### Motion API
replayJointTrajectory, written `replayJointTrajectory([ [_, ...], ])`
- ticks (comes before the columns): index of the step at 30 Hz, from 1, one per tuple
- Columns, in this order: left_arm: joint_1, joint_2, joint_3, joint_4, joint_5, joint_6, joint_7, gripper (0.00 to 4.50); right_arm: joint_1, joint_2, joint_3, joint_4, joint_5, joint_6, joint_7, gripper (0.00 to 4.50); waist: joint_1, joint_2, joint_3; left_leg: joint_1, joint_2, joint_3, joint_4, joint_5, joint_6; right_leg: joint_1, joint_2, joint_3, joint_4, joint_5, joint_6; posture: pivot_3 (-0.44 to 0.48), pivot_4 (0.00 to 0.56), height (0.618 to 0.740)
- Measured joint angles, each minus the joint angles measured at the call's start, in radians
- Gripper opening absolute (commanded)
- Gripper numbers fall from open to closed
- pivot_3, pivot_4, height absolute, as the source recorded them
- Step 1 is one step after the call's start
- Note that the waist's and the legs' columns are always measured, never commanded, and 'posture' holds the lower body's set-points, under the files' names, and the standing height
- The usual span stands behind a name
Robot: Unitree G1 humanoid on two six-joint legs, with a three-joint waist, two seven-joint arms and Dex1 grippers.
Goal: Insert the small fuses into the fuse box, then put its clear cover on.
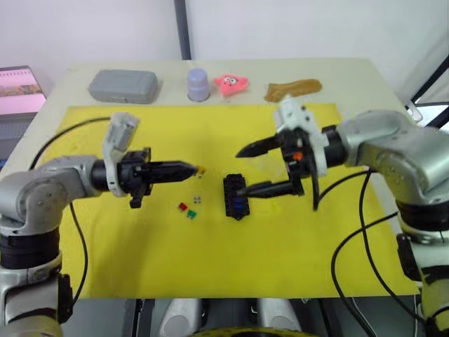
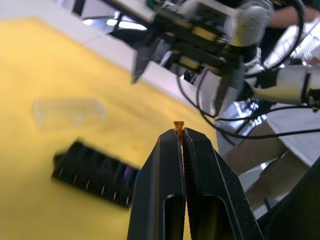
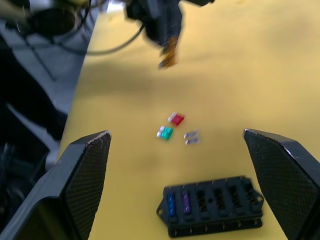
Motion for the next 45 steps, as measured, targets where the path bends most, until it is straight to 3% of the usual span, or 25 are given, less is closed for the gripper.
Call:
replayJointTrajectory([
  [2, -0.013, 0.000, -0.010, -0.003, -0.003, -0.012, 0.009, 0.03, -0.009, 0.018, -0.002, 0.021, 0.022, 0.034, -0.014, 4.50, -0.005, 0.000, 0.000, 0.000, 0.000, 0.000, 0.000, 0.000, 0.000, 0.000, 0.000, 0.000, 0.000, 0.000, 0.000, 0.000, 0.150, 0.731],
  [5, -0.021, 0.001, -0.027, -0.007, -0.004, -0.035, 0.011, 0.00, -0.021, 0.039, -0.003, 0.036, 0.055, 0.074, -0.036, 3.13, -0.013, 0.000, 0.000, 0.000, 0.000, 0.000, 0.000, 0.000, 0.001, 0.000, 0.000, 0.000, 0.000, 0.000, 0.000, 0.000, 0.150, 0.731],
  [17, -0.049, 0.001, -0.098, 0.001, 0.003, -0.101, 0.014, 0.00, -0.060, 0.130, -0.052, 0.051, 0.184, 0.220, -0.150, 3.13, -0.013, 0.000, 0.000, 0.000, 0.000, 0.000, 0.000, -0.001, 0.001, 0.000, 0.001, 0.000, 0.000, 0.000, 0.000, 0.000, 0.150, 0.731],
  [20, -0.050, 0.001, -0.099, 0.003, 0.003, -0.106, 0.013, 0.00, -0.061, 0.144, -0.069, 0.051, 0.211, 0.239, -0.176, 2.34, -0.013, 0.000, 0.000, 0.000, 0.000, 0.000, 0.000, -0.001, 0.001, 0.000, 0.001, 0.000, 0.001, 0.000, 0.000, 0.000, 0.150, 0.731],
  [22, -0.050, 0.001, -0.099, 0.008, 0.004, -0.115, 0.011, 0.00, -0.062, 0.146, -0.069, 0.051, 0.219, 0.246, -0.189, 1.40, -0.013, 0.000, 0.000, 0.000, 0.000, 0.000, 0.000, -0.001, 0.001, -0.001, 0.001, 0.000, 0.001, 0.000, 0.000, 0.000, 0.150, 0.731],
  [40, -0.047, 0.012, -0.126, 0.021, 0.017, -0.142, 0.010, 0.00, -0.095, 0.164, -0.073, 0.068, 0.256, 0.270, -0.244, 1.40, -0.013, 0.000, 0.000, 0.000, 0.000, 0.000, 0.000, -0.002, 0.003, -0.001, 0.001, 0.000, 0.001, 0.000, 0.000, 0.000, 0.150, 0.731],
  [43, -0.045, 0.017, -0.127, 0.020, 0.017, -0.145, 0.005, 0.00, -0.094, 0.162, -0.073, 0.068, 0.254, 0.269, -0.243, 0.63, -0.014, 0.000, 0.000, 0.000, 0.000, 0.000, 0.000, -0.002, 0.003, -0.001, 0.001, 0.000, 0.001, 0.000, 0.000, 0.000, 0.150, 0.731],
  [44, -0.043, 0.017, -0.127, 0.019, 0.015, -0.147, 0.001, 0.00, -0.094, 0.159, -0.073, 0.068, 0.253, 0.267, -0.245, 0.13, -0.014, 0.000, 0.000, 0.000, 0.000, 0.000, 0.000, -0.002, 0.003, -0.001, 0.001, 0.000, 0.001, 0.000, 0.000, 0.000, 0.150, 0.731],
  [45, -0.041, 0.016, -0.127, 0.018, 0.013, -0.151, -0.002, 0.00, -0.093, 0.157, -0.070, 0.067, 0.253, 0.266, -0.244, 0.05, -0.014, 0.000, 0.000, 0.000, 0.000, 0.000, 0.000, -0.002, 0.003, -0.001, 0.001, 0.000, 0.001, 0.000, 0.000, 0.000, 0.150, 0.731],
])
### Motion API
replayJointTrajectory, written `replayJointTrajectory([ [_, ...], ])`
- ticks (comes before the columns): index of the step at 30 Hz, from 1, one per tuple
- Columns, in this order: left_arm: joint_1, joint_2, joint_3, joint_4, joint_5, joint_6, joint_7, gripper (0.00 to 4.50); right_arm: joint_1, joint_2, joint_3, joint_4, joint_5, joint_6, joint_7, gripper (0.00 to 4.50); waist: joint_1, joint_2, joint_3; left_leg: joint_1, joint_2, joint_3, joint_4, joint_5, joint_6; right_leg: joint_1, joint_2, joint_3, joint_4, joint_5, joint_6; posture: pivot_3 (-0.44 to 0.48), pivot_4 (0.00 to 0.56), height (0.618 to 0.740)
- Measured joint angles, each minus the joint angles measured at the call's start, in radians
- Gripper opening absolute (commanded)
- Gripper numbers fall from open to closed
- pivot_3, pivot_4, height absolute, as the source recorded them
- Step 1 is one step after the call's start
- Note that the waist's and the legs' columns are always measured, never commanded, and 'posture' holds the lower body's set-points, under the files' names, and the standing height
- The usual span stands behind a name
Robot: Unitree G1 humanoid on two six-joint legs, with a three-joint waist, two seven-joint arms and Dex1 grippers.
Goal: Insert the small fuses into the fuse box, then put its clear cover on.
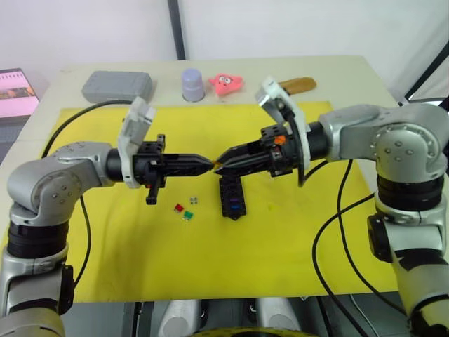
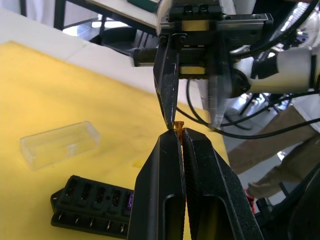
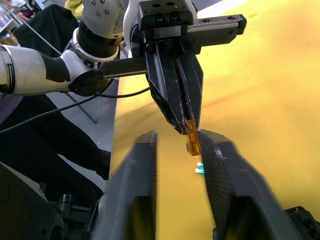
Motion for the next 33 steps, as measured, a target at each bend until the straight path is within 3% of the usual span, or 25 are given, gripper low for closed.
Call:
replayJointTrajectory([
  [12, 0.003, 0.005, -0.006, 0.001, -0.003, -0.006, 0.008, 0.00, 0.003, -0.005, 0.007, -0.001, -0.002, -0.009, 0.000, 0.05, 0.000, 0.000, 0.000, 0.000, 0.000, 0.000, 0.000, -0.001, 0.001, 0.000, 0.000, 0.000, 0.000, 0.000, 0.000, 0.000, 0.150, 0.731],
  [15, 0.000, 0.031, -0.034, 0.003, 0.022, 0.003, 0.021, 0.92, 0.002, -0.043, 0.054, -0.012, -0.029, -0.035, 0.015, 0.00, 0.000, 0.000, 0.000, 0.000, 0.000, 0.000, 0.000, -0.001, 0.001, 0.000, 0.000, 0.000, 0.000, 0.000, 0.000, 0.000, 0.150, 0.731],
  [18, 0.032, 0.113, -0.102, 0.002, 0.138, -0.059, -0.006, 2.36, -0.005, -0.167, 0.199, -0.056, -0.168, -0.153, 0.073, 0.00, -0.001, 0.000, 0.000, 0.000, 0.000, 0.001, -0.001, -0.001, 0.001, 0.000, 0.001, 0.000, 0.000, 0.000, 0.000, 0.000, 0.150, 0.731],
  [22, 0.088, 0.132, -0.229, 0.003, 0.310, -0.199, -0.041, 4.38, -0.005, -0.217, 0.346, -0.058, -0.327, -0.299, 0.140, 0.00, -0.001, 0.000, 0.000, 0.000, 0.000, 0.001, -0.001, -0.001, 0.001, -0.001, 0.001, 0.000, 0.000, 0.000, 0.000, 0.000, 0.150, 0.731],
  [27, 0.157, 0.062, -0.361, 0.034, 0.498, -0.384, -0.029, 4.45, -0.004, -0.227, 0.475, -0.055, -0.485, -0.426, 0.200, 0.00, 0.001, 0.000, 0.000, -0.001, 0.000, 0.001, 0.000, -0.001, 0.001, -0.001, 0.000, 0.000, 0.000, 0.000, 0.000, 0.000, 0.150, 0.731],
  [33, 0.162, -0.005, -0.391, 0.058, 0.587, -0.468, -0.006, 4.45, -0.003, -0.213, 0.548, -0.024, -0.624, -0.520, 0.241, 0.00, 0.002, 0.000, 0.000, -0.001, 0.000, 0.001, 0.000, -0.001, 0.001, -0.001, 0.000, 0.000, 0.000, 0.000, 0.000, 0.000, 0.150, 0.731],
])
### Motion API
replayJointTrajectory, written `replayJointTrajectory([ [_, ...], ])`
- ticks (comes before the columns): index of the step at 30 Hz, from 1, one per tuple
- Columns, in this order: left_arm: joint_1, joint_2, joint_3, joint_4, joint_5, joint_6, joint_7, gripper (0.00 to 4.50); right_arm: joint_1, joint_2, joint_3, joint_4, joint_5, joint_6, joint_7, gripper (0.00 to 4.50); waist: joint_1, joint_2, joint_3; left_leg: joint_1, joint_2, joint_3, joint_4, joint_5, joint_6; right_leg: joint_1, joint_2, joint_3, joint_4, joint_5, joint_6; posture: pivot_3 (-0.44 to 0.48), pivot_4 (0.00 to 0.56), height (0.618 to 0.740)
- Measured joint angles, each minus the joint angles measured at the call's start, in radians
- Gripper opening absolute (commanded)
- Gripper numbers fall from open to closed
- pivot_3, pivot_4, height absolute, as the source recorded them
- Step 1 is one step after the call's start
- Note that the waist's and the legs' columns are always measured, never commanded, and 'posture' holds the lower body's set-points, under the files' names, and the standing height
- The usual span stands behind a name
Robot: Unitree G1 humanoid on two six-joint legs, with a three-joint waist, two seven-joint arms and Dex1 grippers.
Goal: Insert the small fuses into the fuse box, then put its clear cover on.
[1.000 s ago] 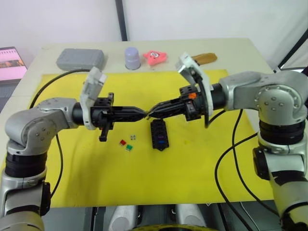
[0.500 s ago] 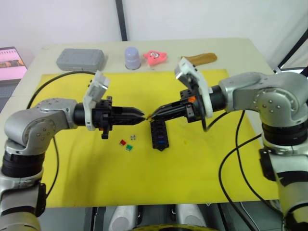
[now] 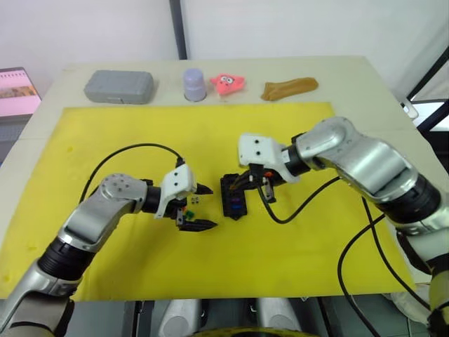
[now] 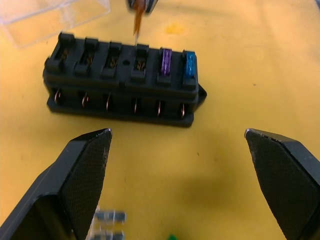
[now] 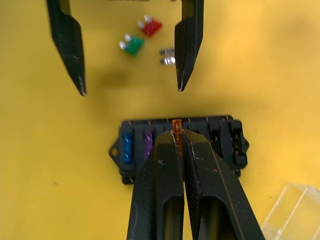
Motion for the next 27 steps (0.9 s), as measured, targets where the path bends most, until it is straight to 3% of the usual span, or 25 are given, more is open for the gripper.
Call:
replayJointTrajectory([
  [12, -0.001, -0.057, -0.001, 0.047, 0.080, -0.052, 0.020, 4.45, 0.034, 0.030, 0.016, 0.024, -0.123, -0.054, 0.059, 0.00, 0.000, 0.000, 0.000, 0.000, 0.000, 0.000, 0.000, 0.000, 0.000, 0.000, 0.000, 0.000, 0.000, 0.000, 0.000, 0.000, 0.150, 0.731],
  [27, -0.012, -0.102, -0.002, 0.083, 0.136, -0.091, 0.034, 4.45, 0.041, 0.050, 0.002, 0.003, -0.128, -0.010, 0.100, 0.00, 0.000, 0.000, 0.000, 0.000, 0.000, 0.000, 0.000, 0.000, 0.000, 0.000, 0.000, 0.000, 0.001, 0.000, 0.000, 0.000, 0.150, 0.731],
])
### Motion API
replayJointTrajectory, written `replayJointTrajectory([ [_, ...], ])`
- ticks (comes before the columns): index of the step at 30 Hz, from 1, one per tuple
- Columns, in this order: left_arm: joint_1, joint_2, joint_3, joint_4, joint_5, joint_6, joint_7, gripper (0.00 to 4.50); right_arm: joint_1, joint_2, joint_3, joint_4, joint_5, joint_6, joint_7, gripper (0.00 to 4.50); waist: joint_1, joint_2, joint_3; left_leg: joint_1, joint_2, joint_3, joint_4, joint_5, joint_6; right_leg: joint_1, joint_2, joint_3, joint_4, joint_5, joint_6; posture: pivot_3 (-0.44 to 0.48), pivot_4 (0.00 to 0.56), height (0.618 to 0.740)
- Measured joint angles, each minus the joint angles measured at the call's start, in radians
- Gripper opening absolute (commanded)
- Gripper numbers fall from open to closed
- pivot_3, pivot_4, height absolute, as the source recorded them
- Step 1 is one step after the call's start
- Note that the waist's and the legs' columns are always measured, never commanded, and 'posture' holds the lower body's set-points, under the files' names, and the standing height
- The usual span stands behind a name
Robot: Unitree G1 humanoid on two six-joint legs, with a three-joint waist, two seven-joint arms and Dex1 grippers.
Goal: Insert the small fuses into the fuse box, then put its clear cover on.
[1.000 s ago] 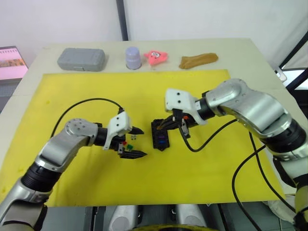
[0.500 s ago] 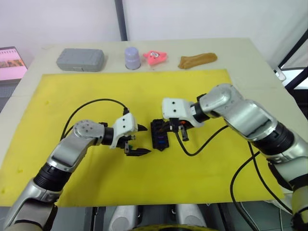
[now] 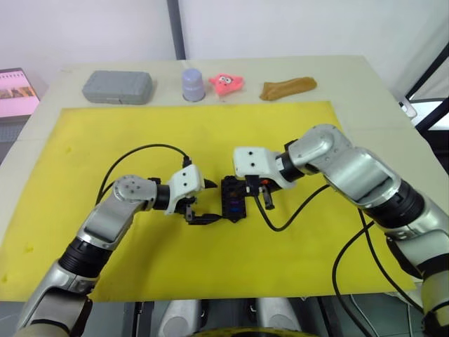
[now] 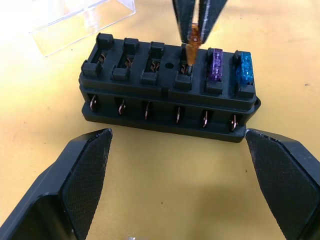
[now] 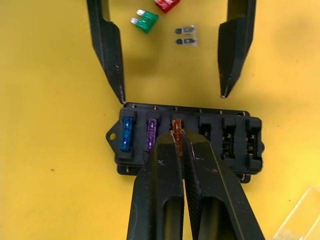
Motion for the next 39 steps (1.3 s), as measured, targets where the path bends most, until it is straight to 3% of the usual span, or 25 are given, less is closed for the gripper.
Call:
replayJointTrajectory([
  [39, -0.004, -0.024, 0.000, -0.001, 0.013, 0.002, 0.006, 4.45, 0.025, 0.042, 0.027, 0.004, -0.097, 0.020, -0.019, 0.00, 0.000, 0.000, 0.000, 0.001, 0.000, 0.000, 0.000, 0.001, -0.003, 0.000, 0.000, 0.000, 0.001, 0.000, 0.000, 0.000, 0.150, 0.731],
])
